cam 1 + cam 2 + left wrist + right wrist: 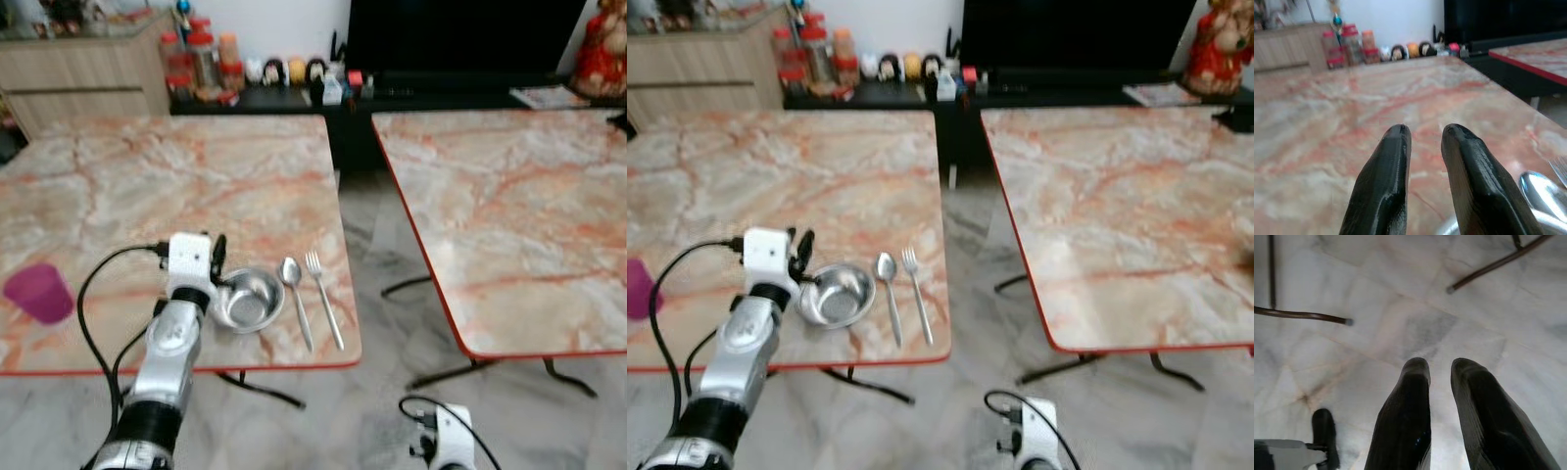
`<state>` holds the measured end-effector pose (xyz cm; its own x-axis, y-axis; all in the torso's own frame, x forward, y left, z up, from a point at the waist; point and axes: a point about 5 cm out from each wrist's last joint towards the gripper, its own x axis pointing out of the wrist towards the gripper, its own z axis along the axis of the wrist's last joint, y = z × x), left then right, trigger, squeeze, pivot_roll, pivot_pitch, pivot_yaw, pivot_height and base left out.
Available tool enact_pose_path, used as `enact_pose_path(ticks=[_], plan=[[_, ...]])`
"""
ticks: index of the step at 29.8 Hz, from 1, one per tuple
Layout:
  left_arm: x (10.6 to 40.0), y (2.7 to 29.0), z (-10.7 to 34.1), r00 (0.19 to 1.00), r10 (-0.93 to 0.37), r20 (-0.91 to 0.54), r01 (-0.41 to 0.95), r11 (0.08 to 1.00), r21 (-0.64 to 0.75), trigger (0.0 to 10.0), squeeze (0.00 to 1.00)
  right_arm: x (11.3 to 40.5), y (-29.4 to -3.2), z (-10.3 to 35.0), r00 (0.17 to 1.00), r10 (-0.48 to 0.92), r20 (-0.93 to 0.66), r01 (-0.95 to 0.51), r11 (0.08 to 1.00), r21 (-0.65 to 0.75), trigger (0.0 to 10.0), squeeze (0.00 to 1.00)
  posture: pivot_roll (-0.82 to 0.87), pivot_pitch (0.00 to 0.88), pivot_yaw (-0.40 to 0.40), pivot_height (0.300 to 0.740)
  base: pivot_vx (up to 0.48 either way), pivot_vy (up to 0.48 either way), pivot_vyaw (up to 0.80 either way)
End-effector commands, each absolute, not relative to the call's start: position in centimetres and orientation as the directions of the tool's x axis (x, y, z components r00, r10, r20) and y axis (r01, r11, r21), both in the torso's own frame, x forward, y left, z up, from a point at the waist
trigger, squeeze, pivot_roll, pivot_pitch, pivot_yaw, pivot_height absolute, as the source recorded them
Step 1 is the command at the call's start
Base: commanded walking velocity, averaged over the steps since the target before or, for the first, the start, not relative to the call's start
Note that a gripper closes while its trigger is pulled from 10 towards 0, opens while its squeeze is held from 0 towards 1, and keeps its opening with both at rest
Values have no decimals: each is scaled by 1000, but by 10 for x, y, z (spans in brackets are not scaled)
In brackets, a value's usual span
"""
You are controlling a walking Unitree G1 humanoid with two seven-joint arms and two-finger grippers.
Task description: Setting the table
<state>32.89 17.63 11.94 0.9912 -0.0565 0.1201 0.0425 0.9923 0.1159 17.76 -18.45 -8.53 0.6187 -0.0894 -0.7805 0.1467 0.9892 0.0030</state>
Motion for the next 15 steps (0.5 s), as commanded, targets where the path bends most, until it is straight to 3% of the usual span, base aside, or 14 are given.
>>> enact_pose_path(ticks=[1, 7, 14, 15], plan=[[329, 188, 119, 997, -12, 81, 4, 996, 93, 10000, 0, 177, -183, -86, 615, -85, -784, 147, 989, 7, 10000, 0, 57, 0, -26, 740, 0, 0, 0], [329, 201, 112, 998, 57, 15, -58, 998, 3, 10000, 0, 176, -184, -86, 612, -82, -787, 140, 990, 5, 10000, 0, 60, 0, -36, 740, 0, 0, 0], [329, 200, 111, 999, 39, -32, -39, 999, -11, 10000, 0, 176, -186, -86, 613, -84, -786, 133, 991, -2, 10000, 0, 60, 0, -42, 740, 0, 0, 0], [330, 202, 114, 998, 28, -48, -29, 1000, -6, 10000, 1000, 177, -186, -85, 615, -83, -784, 132, 991, -2, 10000, 0, 60, 0, -42, 740, 0, 0, 0]])
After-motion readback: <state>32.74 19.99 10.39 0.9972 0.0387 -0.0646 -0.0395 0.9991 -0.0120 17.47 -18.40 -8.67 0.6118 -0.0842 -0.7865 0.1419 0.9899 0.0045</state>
